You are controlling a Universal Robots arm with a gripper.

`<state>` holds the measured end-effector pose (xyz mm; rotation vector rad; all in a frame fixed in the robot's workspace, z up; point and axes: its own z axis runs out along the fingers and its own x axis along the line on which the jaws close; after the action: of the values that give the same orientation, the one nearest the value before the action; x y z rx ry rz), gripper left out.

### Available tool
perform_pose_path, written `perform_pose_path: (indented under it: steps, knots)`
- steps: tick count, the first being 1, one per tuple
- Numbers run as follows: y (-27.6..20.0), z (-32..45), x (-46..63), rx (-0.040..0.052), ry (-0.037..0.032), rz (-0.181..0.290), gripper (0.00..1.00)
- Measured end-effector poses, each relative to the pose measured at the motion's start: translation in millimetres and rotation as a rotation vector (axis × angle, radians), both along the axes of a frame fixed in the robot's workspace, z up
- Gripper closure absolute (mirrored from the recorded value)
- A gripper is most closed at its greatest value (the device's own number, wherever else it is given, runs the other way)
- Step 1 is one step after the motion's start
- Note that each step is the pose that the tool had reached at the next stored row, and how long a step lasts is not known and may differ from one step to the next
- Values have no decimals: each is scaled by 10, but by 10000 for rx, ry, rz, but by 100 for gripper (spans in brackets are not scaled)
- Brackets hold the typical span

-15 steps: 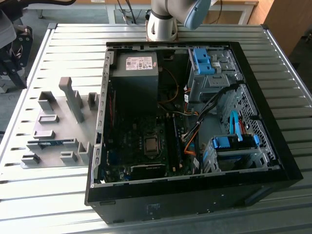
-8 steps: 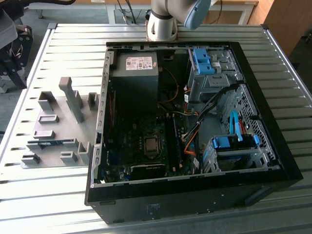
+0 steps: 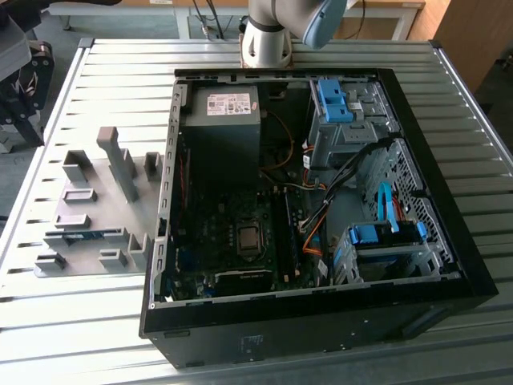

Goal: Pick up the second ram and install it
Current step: 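Pick up the second ram and move it above second insertion slot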

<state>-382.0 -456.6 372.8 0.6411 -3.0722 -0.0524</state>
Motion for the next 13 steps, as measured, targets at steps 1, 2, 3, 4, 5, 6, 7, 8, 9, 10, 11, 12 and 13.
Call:
perform_pose_path:
  steps: [1,2,3,4,5,6,7,8,9,10,11,12,13]
  knots:
    - [0,0,0,0,-1,38,90]
    - [0,-1,0,0,-1,75,90]
    - [0,-1,0,0,0,115,90]
    - [0,-1,0,0,-1,154,90]
    - [0,-1,0,0,-1,192,90]
    - [0,-2,0,0,-1,230,90]
    - [0,-2,0,0,-1,267,90]
    - [0,-2,0,1,0,306,90]
    - [0,-3,0,1,-1,356,90]
    - [-1,-3,-1,1,-1,459,90]
    - [0,-5,-1,1,-2,620,90]
    - [0,-6,-1,1,-2,800,90]
    - [0,-7,-1,1,-2,978,90]
